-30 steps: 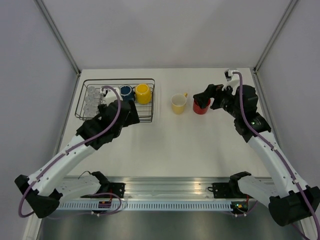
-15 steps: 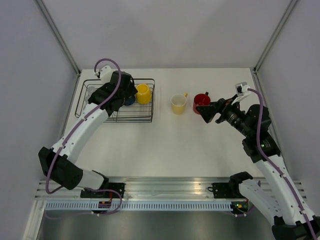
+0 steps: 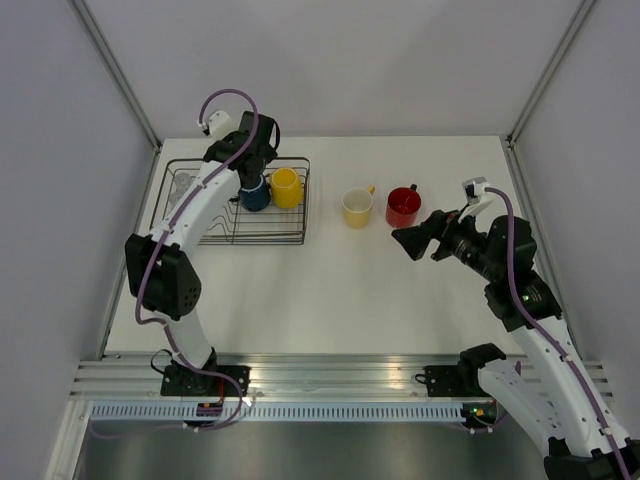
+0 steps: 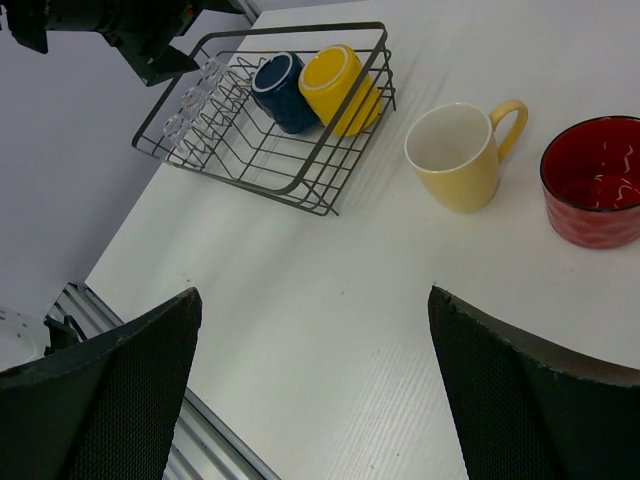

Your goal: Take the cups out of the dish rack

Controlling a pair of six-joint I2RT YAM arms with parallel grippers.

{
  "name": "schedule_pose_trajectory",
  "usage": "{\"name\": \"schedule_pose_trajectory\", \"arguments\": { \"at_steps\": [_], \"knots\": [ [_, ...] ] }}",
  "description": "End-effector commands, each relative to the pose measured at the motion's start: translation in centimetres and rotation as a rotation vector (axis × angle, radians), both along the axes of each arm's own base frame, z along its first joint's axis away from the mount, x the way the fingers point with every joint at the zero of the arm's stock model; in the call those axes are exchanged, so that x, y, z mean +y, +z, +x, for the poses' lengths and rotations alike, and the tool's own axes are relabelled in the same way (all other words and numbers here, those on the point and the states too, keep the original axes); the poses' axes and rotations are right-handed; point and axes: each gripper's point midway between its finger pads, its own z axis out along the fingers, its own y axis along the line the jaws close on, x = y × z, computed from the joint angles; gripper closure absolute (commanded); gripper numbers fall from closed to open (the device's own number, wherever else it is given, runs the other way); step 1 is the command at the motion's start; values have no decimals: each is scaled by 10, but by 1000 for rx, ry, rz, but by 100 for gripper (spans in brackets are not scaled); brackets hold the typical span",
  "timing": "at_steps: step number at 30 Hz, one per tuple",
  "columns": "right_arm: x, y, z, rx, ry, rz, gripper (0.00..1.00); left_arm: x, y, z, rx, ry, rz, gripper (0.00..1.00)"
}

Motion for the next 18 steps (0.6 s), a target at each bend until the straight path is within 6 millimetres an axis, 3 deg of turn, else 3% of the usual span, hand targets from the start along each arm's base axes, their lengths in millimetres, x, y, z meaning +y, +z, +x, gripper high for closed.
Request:
{"name": "schedule_pose_trajectory", "arguments": {
  "at_steps": [1,9,18],
  "knots": [
    [1,18,-1,-41,11,7,2,14,-3,12,11,78,5,0],
    [1,9,2,-23,5,0,2,19,-42,37,104,81,9,0],
    [1,0,5,-4,0,-2,2,25,-81,45,179,103,4,0]
  ]
}}
